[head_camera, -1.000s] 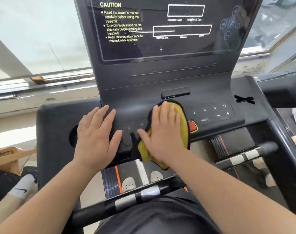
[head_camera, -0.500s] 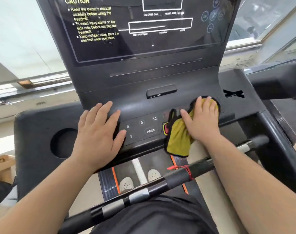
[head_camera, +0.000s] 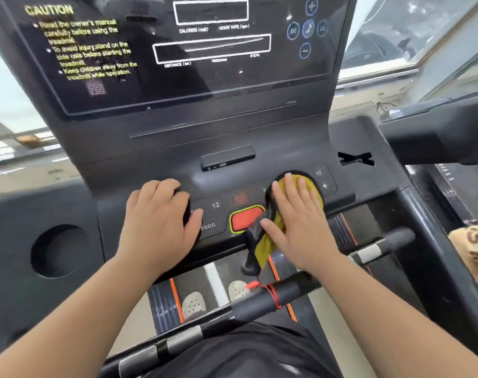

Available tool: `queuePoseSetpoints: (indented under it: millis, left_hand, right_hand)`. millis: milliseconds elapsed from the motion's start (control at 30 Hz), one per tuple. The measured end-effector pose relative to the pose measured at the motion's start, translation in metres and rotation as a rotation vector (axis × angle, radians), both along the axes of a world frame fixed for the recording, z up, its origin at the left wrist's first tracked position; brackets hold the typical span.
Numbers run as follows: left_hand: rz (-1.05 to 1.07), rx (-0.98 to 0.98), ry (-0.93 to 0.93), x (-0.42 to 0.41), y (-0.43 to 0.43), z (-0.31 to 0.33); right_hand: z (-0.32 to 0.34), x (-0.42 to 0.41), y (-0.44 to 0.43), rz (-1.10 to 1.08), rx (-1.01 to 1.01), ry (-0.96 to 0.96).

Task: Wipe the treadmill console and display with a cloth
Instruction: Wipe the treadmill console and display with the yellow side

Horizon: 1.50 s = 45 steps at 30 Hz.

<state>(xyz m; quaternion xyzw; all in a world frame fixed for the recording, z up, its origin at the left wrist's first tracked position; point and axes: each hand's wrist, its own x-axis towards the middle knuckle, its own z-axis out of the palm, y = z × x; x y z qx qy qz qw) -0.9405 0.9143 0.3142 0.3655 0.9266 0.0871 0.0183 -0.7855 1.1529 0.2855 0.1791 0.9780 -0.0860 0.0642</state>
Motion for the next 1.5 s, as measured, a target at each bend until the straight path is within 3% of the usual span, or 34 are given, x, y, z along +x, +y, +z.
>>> queuePoseSetpoints:
  millis: [167,267,333,467,533,733,900,1167,1233,1500]
  left_hand:
    - [0.083,-0.036,0.03,0.002,0.015,0.003]
    - [0.131,-0.023,0.034,0.006,0.019,0.004]
    - [0.161,-0.002,0.031,0.009,0.019,0.002]
    - [0.213,0.028,0.024,0.017,0.019,-0.005]
    - [0.24,0.027,0.021,0.02,0.021,-0.009]
    - [0.285,0.034,0.026,0.028,0.023,-0.013]
    - [0.328,0.05,0.031,0.037,0.015,-0.014]
    - [0.544,0.095,0.096,0.031,-0.023,-0.017]
    - [0.544,0.123,0.081,0.023,-0.035,-0.016]
    - [0.362,0.18,0.018,0.001,-0.066,-0.015]
  right_hand:
    - [0.006,-0.026,0.079,-0.263,0.018,-0.046]
    - [0.008,-0.053,0.085,-0.282,0.021,-0.069]
    - [0.01,-0.059,0.065,-0.114,0.047,-0.03]
    - [0.004,-0.027,0.013,0.467,0.04,0.02]
    - [-0.004,-0.006,0.017,0.585,0.05,0.053]
    - [0.0,0.003,0.1,0.311,0.039,0.014]
    - [0.013,-0.029,0.085,0.17,0.019,-0.032]
    - [0.02,-0.057,-0.034,0.885,-0.107,-0.085]
    - [0.02,-0.061,-0.038,0.946,-0.089,-0.096]
    - [0.016,-0.052,0.003,0.359,0.004,-0.096]
